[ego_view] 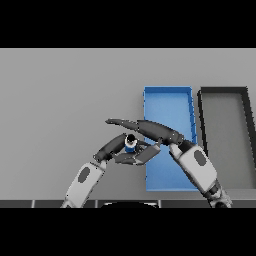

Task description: Pick up the blue pipe and place it into the blue bin.

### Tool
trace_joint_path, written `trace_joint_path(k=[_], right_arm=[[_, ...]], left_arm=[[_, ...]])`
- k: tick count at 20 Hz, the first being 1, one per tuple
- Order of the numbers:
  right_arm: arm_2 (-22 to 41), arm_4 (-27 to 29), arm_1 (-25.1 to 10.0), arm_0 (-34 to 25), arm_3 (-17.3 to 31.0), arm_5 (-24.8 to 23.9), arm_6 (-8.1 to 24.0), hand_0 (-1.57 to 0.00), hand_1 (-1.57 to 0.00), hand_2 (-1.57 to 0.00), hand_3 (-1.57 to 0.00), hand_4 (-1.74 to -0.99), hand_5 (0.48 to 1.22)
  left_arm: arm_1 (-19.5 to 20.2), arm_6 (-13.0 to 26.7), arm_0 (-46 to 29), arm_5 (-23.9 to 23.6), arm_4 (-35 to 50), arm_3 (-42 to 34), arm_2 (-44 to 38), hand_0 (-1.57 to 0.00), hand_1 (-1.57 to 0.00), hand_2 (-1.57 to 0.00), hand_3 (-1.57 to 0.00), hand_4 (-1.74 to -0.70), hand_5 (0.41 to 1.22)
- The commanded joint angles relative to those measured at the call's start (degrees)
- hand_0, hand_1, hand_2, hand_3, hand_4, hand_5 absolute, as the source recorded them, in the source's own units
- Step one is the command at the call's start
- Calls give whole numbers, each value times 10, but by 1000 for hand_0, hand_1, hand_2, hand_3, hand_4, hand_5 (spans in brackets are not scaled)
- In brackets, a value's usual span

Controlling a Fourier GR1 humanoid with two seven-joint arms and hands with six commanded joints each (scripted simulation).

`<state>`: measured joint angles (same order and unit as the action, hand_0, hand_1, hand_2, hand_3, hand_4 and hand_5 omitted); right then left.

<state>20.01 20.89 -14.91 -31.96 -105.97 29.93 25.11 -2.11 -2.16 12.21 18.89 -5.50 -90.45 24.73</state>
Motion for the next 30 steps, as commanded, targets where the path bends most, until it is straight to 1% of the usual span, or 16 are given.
trace_joint_path(k=[1, 2, 3, 4, 6, 9, 10, 12, 15, 18, 20, 22, 23, 24, 27, 30], right_arm=[[1, -8, 4, -11, 15, 5, 0, -69, -108, -166, -44, -1204, 497], [5, -13, 9, -18, 25, 8, 1, -168, -218, -261, -128, -1233, 487], [7, -13, 15, -22, 34, 14, -2, -323, -362, -377, -242, -1278, 485], [8, -13, 15, -18, 35, 20, -11, -507, -530, -538, -401, -1331, 489], [16, -12, 27, -20, 36, 15, -7, -876, -877, -910, -762, -1467, 518], [20, 4, 40, -25, 42, 7, -1, -1215, -1215, -1233, -1021, -1581, 650], [22, 12, 44, -22, 42, 2, -6, -1286, -1287, -1300, -1102, -1606, 765], [30, 9, 41, -16, 41, -1, -28, -1389, -1389, -1398, -1250, -1648, 929], [48, -10, 33, -8, 32, -10, -67, -1478, -1478, -1482, -1400, -1692, 1071], [53, -2, 25, -10, 30, -21, -82, -1523, -1523, -1526, -1484, -1716, 1144], [54, -6, 36, -10, 30, -34, -53, -1540, -1540, -1542, -1515, -1725, 1172], [48, -22, 44, -11, 30, -41, -56, -1551, -1551, -1552, -1535, -1731, 1190], [50, -28, 42, -1, 24, -46, -74, -1555, -1555, -1556, -1542, -1733, 1196], [49, -29, 45, -9, 28, -47, -63, -1558, -1558, -1559, -1548, -1734, 1201], [51, -29, 52, -4, 16, -44, -19, -1565, -1565, -1565, -1559, -1738, 1211], [43, -39, 53, 4, 5, -42, -26, -1568, -1568, -1568, -1565, -1739, 1216]], left_arm=[[3, 13, 3, 0, 0, 0, -8, -1571, -1571, -1571, -1571, -1465, 1221], [3, 14, -4, 6, -3, -4, -6, -1571, -1571, -1571, -1571, -1462, 1221], [-1, 9, -4, 7, -4, -2, -8, -1571, -1571, -1571, -1571, -1517, 1221], [-1, 33, 0, 9, 0, -1, -12, -1571, -1571, -1571, -1571, -1560, 1221], [3, 38, -11, 8, -5, -10, -2, -1571, -1571, -1571, -1571, -1622, 1221], [-7, 31, -7, 8, 18, -8, -9, -1571, -1571, -1571, -1523, -1677, 1221], [-9, 22, -11, 13, 31, -10, -11, -1571, -1571, -1571, -1532, -1690, 1221], [-12, 19, -10, 16, 35, -8, -11, -1571, -1571, -1571, -1490, -1707, 1221], [-8, 22, -6, 21, 35, -9, -14, -1571, -1571, -1571, -1437, -1722, 1221], [-10, 26, -3, 15, 28, -16, -12, -1571, -1571, -1571, -1428, -1730, 1221], [-6, 13, -7, 7, 25, -9, -10, -1571, -1571, -1571, -1422, -1731, 1221], [4, -12, 1, -8, 9, -6, -11, -1571, -1571, -1571, -1454, -1724, 1221], [11, -12, -2, -9, -2, -12, -9, -1462, -1342, -1293, -1166, -1599, 1221], [17, -16, 1, 3, 4, -10, -10, -1169, -1073, -1034, -933, -1475, 1221], [25, -18, -2, 33, -22, -7, -3, -598, -549, -529, -477, -1206, 1221], [23, 24, 2, 35, -32, -10, -11, -306, -281, -270, -244, -1047, 938]])
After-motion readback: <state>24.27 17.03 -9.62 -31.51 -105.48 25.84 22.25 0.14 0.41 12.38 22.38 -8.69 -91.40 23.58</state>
